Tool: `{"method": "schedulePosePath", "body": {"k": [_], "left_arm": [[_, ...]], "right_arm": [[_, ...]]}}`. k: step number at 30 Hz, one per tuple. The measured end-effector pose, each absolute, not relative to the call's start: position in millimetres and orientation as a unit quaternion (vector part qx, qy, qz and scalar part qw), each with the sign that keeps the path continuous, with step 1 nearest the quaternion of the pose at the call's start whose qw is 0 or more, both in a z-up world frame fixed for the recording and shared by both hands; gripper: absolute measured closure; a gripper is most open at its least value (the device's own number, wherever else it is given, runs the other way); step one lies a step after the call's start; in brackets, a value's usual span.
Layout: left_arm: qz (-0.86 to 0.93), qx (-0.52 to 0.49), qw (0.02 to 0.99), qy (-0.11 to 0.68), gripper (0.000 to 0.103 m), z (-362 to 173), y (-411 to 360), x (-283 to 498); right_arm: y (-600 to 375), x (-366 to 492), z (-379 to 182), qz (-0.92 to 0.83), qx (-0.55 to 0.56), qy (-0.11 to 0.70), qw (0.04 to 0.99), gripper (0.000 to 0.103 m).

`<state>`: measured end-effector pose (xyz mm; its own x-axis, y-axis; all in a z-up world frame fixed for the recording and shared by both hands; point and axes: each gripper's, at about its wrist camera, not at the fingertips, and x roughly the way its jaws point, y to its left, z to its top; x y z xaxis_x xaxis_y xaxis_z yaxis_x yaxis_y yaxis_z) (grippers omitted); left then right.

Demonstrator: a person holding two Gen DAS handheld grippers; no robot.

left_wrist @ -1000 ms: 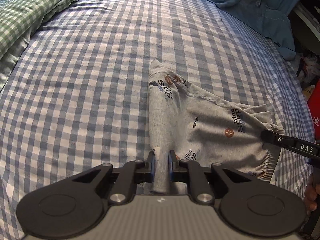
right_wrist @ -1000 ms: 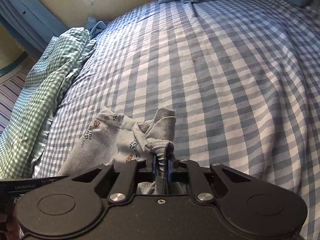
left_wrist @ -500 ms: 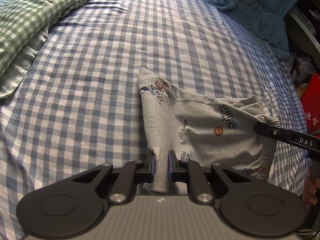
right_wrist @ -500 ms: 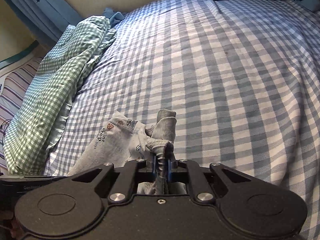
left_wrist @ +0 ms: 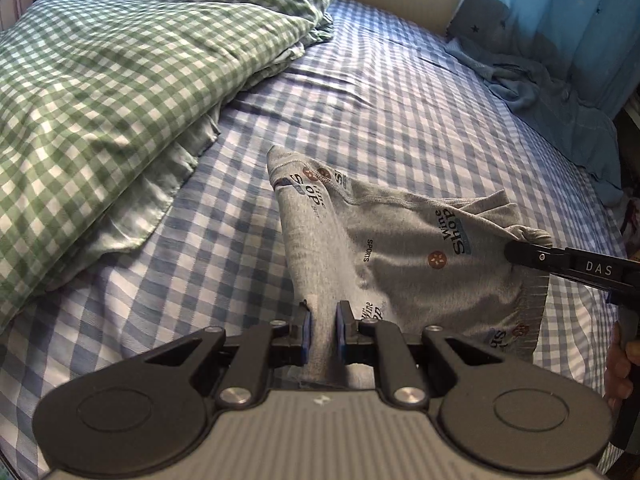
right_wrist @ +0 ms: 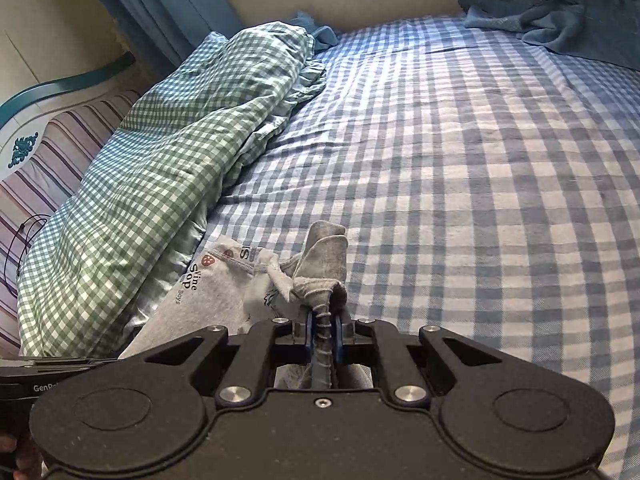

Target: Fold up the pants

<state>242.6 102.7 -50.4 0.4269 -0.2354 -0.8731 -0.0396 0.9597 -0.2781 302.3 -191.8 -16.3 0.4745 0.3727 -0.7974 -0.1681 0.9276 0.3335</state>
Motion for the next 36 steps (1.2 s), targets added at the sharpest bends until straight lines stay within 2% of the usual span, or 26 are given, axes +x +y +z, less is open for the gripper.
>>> {"method": "schedulePosePath", "body": {"k": [8,10,12,14,15,17,19,21,23,26,30,36], "left_arm": [[-0.040,-0.141,0.819,0.555,0.089,-93.5,128.5,231.1],[-0.034,-0.144,0.818,0.557,0.086,-98.4,130.4,225.2],[-0.019,-0.141,0.815,0.561,0.082,-100.0,131.0,220.2],[-0.001,-0.133,0.815,0.565,0.062,-98.7,131.2,213.1],[0.006,-0.130,0.815,0.564,0.059,-96.9,131.3,209.0],[0.016,-0.122,0.818,0.562,0.045,-90.2,130.2,199.1],[0.025,-0.111,0.825,0.554,0.037,-80.1,127.2,187.2],[0.035,-0.101,0.836,0.538,0.026,-67.1,122.7,171.6],[0.045,-0.095,0.847,0.521,0.014,-54.2,117.3,154.2],[0.059,-0.090,0.861,0.496,0.004,-34.9,106.2,124.3],[0.067,-0.091,0.877,0.467,0.000,-14.6,91.8,78.9],[0.084,-0.068,0.905,0.412,0.000,4.9,65.5,9.4]], "right_arm": [[-164.1,319.1,-54.9,0.141,0.058,0.540,0.828,0.091],[-167.3,317.8,-58.7,0.133,0.050,0.545,0.827,0.088],[-172.3,315.4,-59.8,0.125,0.038,0.546,0.828,0.081],[-177.2,310.3,-58.0,0.119,0.018,0.540,0.833,0.074],[-179.3,307.1,-56.0,0.115,0.008,0.537,0.836,0.066],[-184.8,298.2,-50.5,0.107,-0.007,0.529,0.842,0.057],[-191.9,284.9,-41.3,0.107,-0.009,0.516,0.850,0.050],[-198.6,265.1,-29.1,0.114,-0.010,0.496,0.861,0.036],[-203.1,242.3,-16.1,0.121,-0.011,0.475,0.872,0.028],[-208.3,204.3,2.2,0.131,-0.006,0.445,0.886,0.018],[-212.5,147.2,27.1,0.147,0.003,0.408,0.901,0.005],[-220.2,75.4,50.5,0.162,0.009,0.379,0.911,0.001]]}}
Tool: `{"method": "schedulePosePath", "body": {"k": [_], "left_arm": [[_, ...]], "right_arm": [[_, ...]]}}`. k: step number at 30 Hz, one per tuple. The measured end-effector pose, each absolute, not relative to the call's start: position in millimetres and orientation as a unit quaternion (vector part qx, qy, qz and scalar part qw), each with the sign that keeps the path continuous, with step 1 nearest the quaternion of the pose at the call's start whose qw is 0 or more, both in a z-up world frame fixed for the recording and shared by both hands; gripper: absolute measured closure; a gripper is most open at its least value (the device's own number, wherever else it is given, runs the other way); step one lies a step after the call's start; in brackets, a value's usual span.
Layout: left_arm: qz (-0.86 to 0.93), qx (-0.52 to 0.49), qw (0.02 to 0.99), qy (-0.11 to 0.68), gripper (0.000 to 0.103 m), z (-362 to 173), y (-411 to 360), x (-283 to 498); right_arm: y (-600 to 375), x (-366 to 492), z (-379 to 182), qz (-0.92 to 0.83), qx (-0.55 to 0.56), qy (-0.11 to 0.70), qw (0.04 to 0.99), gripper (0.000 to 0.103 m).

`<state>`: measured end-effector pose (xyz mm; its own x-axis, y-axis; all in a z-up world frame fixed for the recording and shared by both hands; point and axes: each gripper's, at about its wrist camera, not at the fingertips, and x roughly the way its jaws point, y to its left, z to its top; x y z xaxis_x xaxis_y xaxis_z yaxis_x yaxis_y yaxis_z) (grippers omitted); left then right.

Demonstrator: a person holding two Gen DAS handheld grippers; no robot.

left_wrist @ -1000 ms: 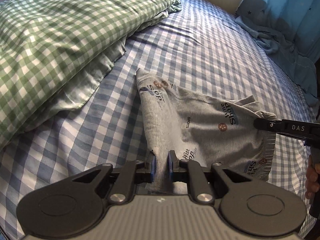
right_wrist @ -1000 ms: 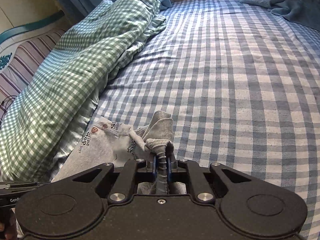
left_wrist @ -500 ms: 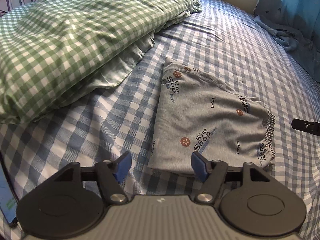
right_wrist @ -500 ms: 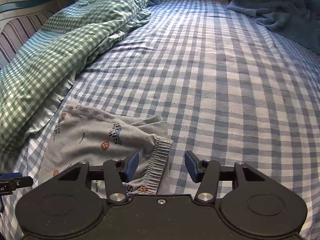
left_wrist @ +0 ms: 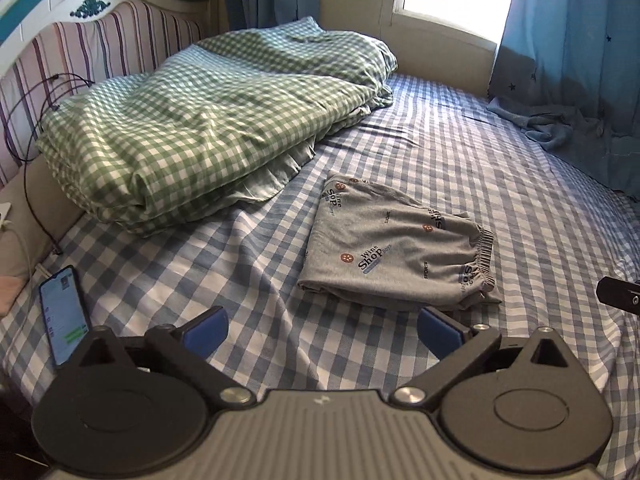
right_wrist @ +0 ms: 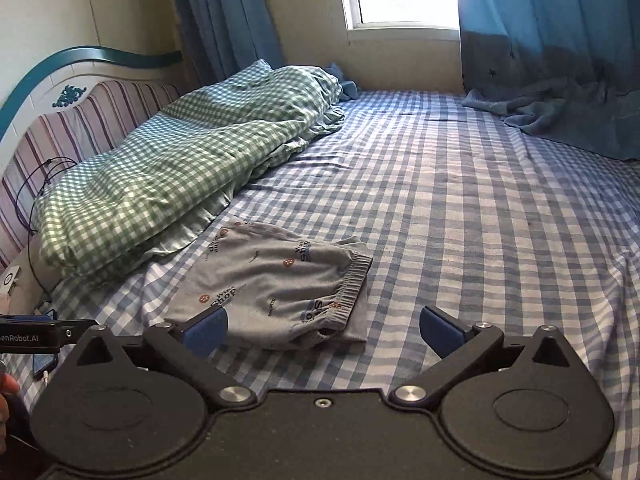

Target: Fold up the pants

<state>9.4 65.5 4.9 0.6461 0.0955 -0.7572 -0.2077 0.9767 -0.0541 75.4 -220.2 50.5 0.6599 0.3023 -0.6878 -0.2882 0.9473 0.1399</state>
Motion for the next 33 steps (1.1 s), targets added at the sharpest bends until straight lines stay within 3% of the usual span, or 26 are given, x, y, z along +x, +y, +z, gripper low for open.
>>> {"method": "schedulePosePath", "body": {"k": [13,33], "left_arm": [[0.062,-0.021,0.910,0.408,0.000,1.1,32.1,-75.1],[0.041,-0.015,0.907,0.419,0.000,-3.5,22.5,-77.7]], "right_arm": [[-234.8,-19.5,38.6,0.190,0.005,0.407,0.893,0.001],[-231.0,-22.5,32.1,0.182,0.014,0.425,0.886,0.001]]}}
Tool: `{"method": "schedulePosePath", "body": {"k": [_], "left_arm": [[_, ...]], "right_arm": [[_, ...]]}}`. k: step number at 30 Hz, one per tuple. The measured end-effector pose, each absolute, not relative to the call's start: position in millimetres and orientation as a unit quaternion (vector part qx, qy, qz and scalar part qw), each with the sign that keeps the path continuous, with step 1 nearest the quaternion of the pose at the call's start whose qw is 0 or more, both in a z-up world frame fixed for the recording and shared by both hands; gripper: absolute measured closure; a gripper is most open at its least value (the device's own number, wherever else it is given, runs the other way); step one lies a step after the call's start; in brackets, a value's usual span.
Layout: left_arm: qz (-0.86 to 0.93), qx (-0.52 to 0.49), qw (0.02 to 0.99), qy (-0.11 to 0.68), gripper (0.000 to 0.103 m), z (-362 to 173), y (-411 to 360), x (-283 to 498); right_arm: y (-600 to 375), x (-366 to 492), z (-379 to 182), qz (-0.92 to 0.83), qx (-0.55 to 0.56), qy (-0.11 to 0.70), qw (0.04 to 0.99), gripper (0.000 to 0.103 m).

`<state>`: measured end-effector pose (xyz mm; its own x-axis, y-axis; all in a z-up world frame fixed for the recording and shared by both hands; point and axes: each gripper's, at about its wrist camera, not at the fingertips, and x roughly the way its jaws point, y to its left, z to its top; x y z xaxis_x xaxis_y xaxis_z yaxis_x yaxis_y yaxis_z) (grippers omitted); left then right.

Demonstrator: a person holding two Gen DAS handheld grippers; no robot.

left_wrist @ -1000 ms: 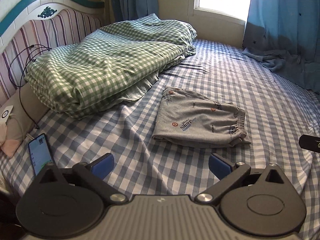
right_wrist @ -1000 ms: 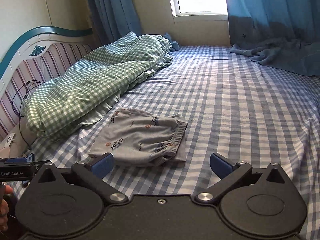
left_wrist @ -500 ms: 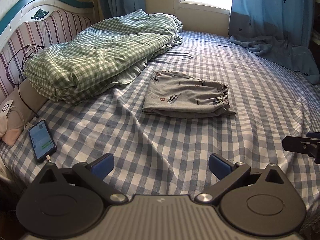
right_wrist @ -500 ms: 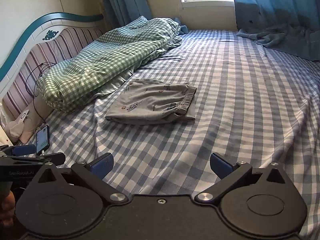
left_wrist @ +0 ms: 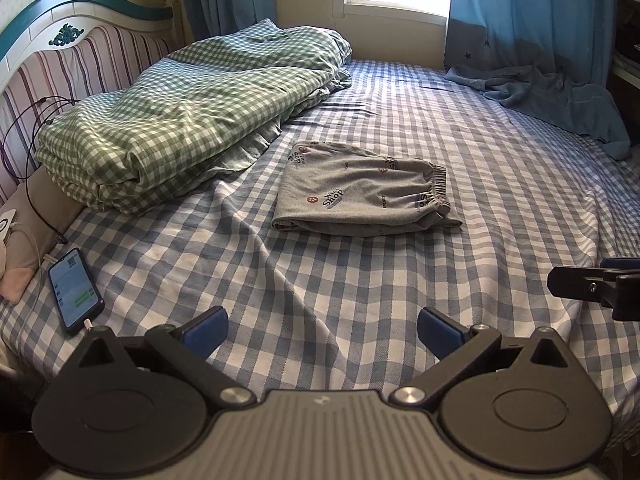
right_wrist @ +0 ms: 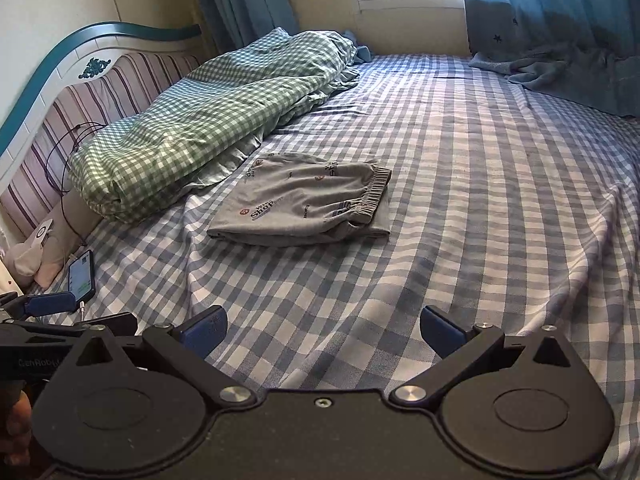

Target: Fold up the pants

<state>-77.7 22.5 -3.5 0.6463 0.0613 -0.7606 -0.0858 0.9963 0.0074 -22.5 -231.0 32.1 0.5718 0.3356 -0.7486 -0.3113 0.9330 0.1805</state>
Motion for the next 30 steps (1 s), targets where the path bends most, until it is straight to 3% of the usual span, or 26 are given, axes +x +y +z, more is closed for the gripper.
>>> {"method": "schedulePosePath", "body": {"k": [30], "left_arm": [[0.035,-0.016,0.908,0.417,0.000,-5.8,19.6,-66.9]], "right_arm": [[-222.5,-15.9,25.6,0.188,0.010,0.434,0.881,0.001]]}}
